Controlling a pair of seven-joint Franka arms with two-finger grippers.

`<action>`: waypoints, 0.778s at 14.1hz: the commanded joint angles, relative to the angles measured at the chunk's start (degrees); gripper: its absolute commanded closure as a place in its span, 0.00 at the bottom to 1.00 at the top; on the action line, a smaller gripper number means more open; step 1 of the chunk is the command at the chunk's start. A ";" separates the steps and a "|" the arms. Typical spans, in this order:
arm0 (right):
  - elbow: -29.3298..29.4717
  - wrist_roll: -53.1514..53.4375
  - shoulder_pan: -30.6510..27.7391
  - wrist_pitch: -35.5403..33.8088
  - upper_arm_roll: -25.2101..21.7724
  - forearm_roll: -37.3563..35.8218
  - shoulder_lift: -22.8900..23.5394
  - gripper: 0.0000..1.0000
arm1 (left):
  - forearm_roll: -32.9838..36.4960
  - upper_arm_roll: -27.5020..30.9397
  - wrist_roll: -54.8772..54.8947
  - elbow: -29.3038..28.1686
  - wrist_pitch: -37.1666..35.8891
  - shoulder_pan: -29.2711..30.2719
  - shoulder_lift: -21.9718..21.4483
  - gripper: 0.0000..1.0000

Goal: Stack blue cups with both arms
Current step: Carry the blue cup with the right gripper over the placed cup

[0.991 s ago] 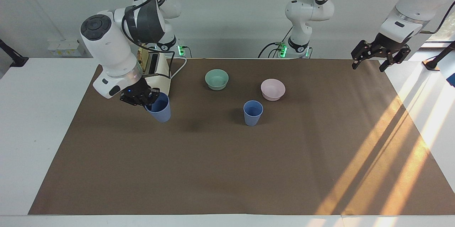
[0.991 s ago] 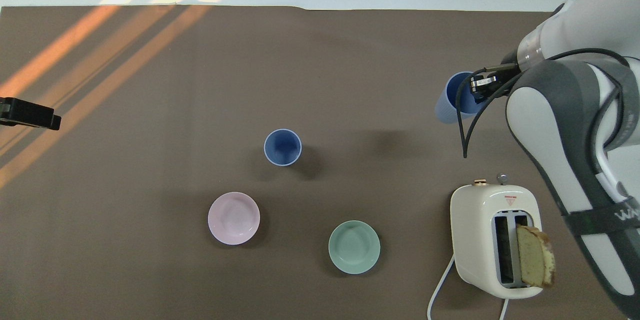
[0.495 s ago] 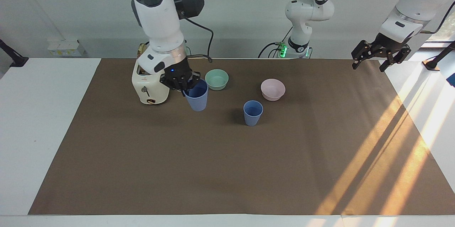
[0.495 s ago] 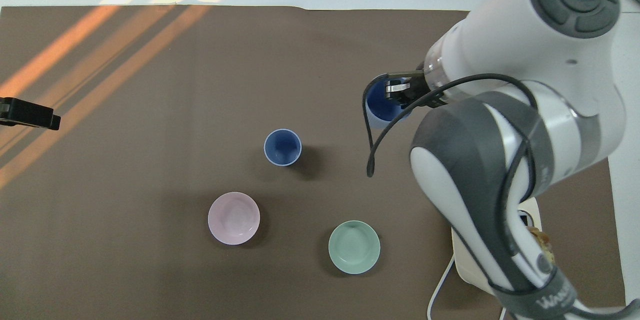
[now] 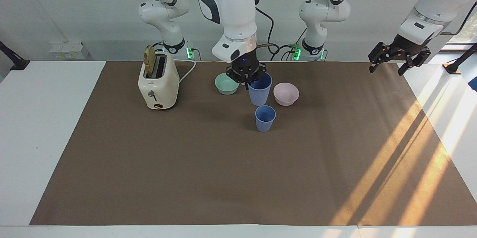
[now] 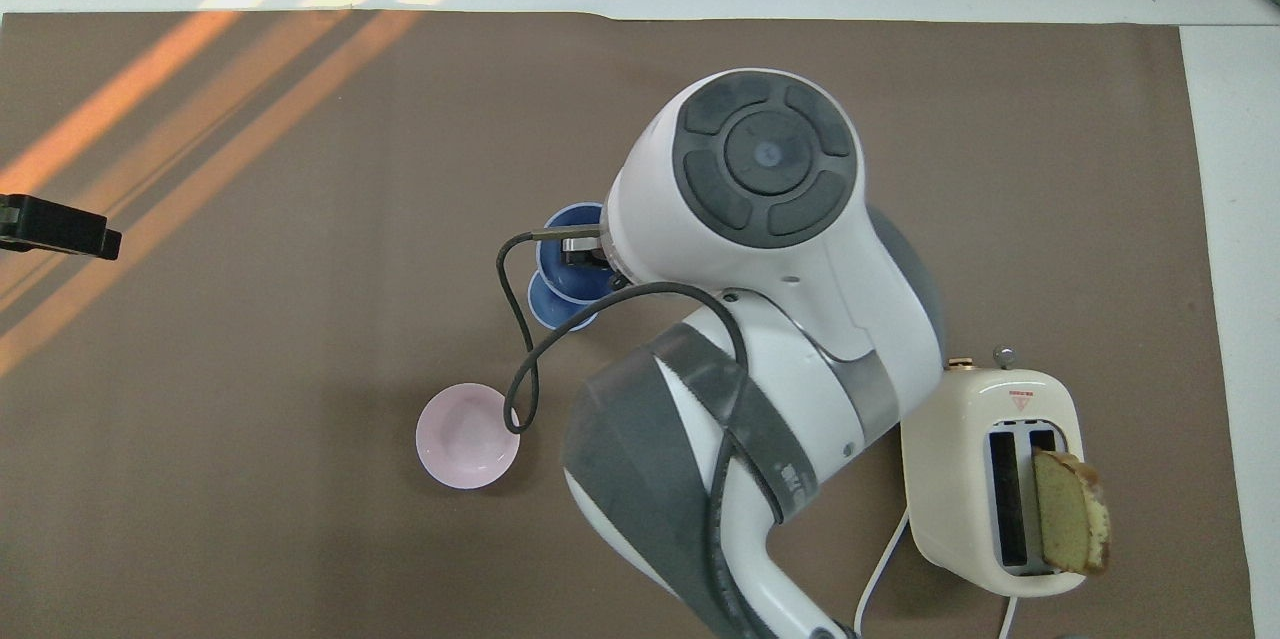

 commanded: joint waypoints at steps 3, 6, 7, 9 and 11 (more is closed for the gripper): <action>1.58 3.16 1.62 4.12 0.14 -1.95 5.23 1.00 | 1.00 -0.54 -0.65 -0.38 -0.66 0.55 -0.90 0.00; 0.00 3.16 1.61 6.21 0.14 -2.13 5.50 1.00 | 1.00 -0.54 -0.65 -0.38 -0.66 0.55 -0.90 0.00; -1.04 3.07 1.53 7.62 0.14 -1.95 5.50 1.00 | 1.00 -0.54 -0.65 -0.38 -0.66 0.55 -0.90 0.00; -2.55 3.07 1.61 8.07 0.22 -2.13 6.02 1.00 | 1.00 -0.54 -0.65 -0.38 -0.66 0.55 -0.90 0.00; -2.64 3.16 2.05 8.07 0.14 -2.39 6.81 1.00 | 1.00 -0.54 -0.65 -0.38 -0.66 0.55 -0.90 0.00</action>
